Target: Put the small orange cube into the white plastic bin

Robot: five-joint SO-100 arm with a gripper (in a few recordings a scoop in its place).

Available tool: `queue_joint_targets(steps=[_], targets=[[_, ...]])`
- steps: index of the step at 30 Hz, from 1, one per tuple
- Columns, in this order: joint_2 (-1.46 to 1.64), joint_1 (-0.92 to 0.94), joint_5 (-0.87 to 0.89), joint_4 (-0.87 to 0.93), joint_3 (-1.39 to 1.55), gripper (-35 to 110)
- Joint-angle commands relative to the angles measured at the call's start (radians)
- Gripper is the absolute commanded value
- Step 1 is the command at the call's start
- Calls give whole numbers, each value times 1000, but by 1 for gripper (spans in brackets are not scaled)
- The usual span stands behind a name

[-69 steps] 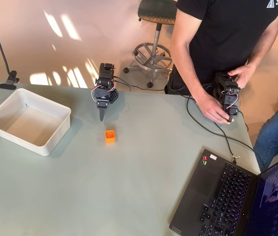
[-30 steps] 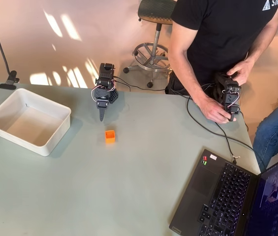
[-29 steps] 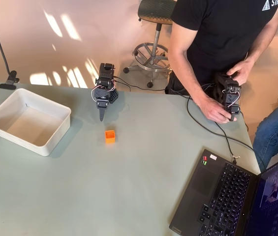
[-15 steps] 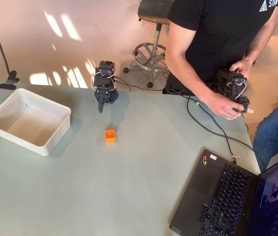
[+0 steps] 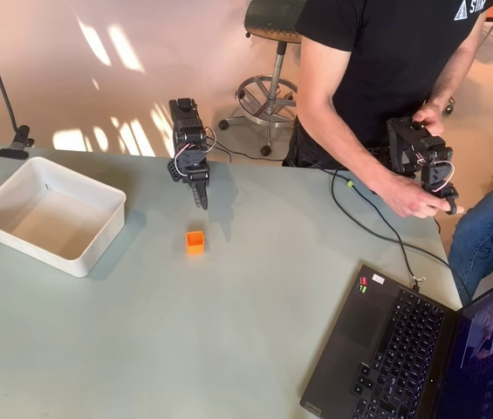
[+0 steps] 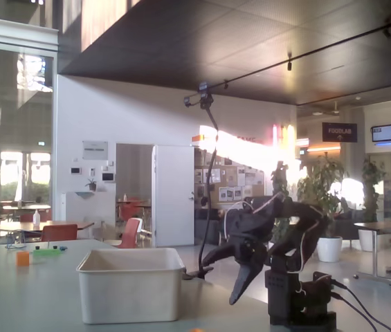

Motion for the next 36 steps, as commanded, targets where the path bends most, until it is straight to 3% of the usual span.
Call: queue_joint_targets(steps=[1, 13, 30, 36], targets=[[-123, 3, 2, -9, -100, 71], [-502, 8, 2, -133, -209, 71], [-689, 147, -12, -190, -224, 71], [-750, 137, -11, -314, -219, 71]])
